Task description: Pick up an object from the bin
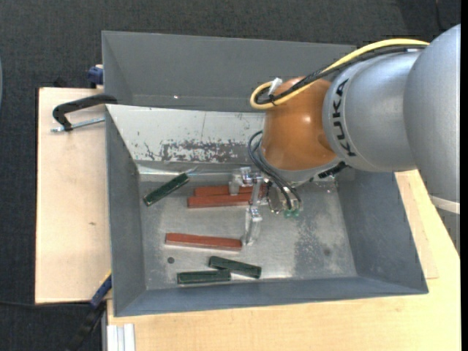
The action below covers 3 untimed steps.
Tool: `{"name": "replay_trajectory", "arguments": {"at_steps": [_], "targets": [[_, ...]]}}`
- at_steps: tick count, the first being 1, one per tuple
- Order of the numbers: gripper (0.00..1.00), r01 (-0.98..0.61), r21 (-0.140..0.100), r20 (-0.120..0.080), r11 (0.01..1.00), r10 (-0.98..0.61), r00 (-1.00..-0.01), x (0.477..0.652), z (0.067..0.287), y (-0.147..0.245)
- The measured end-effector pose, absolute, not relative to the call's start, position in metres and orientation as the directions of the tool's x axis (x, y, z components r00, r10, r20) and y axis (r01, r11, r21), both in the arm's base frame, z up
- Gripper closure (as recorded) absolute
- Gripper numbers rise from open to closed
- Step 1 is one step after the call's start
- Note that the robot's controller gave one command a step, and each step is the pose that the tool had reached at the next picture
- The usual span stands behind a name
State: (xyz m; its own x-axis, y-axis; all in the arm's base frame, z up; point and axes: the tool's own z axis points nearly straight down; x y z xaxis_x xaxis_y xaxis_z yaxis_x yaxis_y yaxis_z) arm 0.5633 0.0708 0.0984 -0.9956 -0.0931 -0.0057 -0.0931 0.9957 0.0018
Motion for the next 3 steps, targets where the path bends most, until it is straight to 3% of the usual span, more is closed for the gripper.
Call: {"name": "replay_trajectory", "arguments": {"at_steps": [1, 2, 3], "targets": [[0.00, -0.027, 0.001, -0.003, 1.000, -0.027, -1.000, 0.570, 0.071, 0.083], [0.00, 0.129, 0.003, -0.005, 0.992, 0.129, -0.992, 0.586, 0.089, 0.080], [1.00, 0.039, 0.005, -0.030, 0.999, 0.039, -0.999, 0.604, 0.079, 0.132]]}}
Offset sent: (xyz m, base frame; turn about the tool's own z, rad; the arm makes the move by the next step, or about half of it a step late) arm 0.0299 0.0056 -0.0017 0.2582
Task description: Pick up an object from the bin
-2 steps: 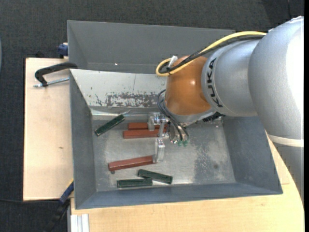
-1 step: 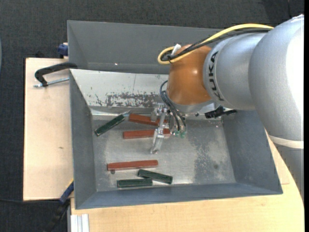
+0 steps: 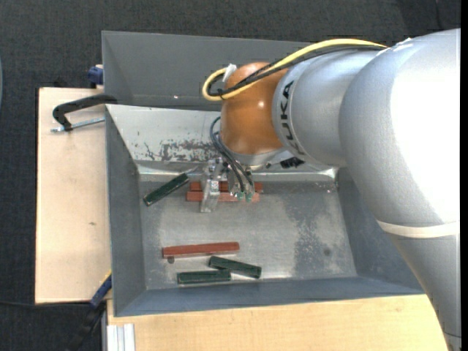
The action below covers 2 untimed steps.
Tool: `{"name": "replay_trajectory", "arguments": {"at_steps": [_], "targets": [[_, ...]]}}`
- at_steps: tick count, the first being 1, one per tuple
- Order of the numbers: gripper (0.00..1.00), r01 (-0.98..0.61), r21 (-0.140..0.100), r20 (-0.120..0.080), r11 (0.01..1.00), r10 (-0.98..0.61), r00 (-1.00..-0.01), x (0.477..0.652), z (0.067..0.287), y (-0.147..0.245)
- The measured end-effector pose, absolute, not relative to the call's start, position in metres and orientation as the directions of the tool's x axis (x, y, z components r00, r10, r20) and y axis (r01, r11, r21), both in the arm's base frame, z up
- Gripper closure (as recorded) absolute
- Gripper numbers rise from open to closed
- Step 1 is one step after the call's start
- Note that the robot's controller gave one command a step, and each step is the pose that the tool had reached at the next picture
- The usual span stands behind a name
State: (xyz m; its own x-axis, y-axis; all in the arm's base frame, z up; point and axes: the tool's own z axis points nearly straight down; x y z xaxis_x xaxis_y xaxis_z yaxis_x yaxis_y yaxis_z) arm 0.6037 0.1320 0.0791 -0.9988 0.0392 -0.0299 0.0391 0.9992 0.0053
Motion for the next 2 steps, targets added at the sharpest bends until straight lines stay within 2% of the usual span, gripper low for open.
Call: {"name": "replay_trajectory", "arguments": {"at_steps": [1, 2], "targets": [[1.00, 0.039, 0.005, -0.030, 0.999, 0.039, -0.999, 0.604, 0.079, 0.132], [1.00, 0.016, 0.000, -0.001, 1.000, 0.016, -1.000, 0.587, 0.119, 0.139]]}}
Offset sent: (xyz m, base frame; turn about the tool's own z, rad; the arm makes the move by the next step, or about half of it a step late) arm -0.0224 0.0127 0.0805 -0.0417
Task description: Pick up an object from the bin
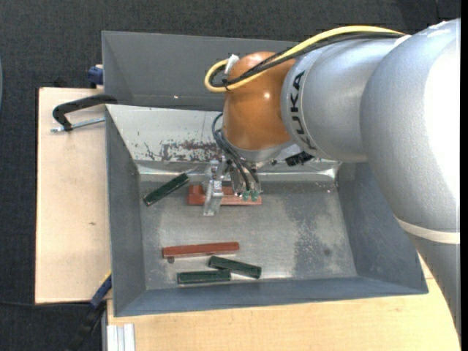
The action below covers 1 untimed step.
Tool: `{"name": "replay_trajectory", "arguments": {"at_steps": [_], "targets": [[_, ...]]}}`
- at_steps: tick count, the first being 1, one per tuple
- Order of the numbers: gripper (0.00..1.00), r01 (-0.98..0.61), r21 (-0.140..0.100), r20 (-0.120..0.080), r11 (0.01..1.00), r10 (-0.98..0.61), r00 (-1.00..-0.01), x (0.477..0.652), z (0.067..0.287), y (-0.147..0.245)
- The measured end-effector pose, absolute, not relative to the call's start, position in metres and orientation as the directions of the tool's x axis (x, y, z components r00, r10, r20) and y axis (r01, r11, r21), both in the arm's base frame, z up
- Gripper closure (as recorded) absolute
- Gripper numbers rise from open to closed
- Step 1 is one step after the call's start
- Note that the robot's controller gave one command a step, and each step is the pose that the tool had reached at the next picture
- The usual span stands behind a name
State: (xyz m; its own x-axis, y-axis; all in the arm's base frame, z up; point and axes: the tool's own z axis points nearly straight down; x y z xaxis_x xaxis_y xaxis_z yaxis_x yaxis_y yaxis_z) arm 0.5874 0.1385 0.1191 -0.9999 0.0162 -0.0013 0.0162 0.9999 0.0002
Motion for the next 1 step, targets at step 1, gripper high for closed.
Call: {"name": "replay_trajectory", "arguments": {"at_steps": [1], "targets": [[1.00, 0.088, 0.002, -0.005, 0.996, 0.088, -0.996, 0.5791, 0.2436, 0.1331]]}}
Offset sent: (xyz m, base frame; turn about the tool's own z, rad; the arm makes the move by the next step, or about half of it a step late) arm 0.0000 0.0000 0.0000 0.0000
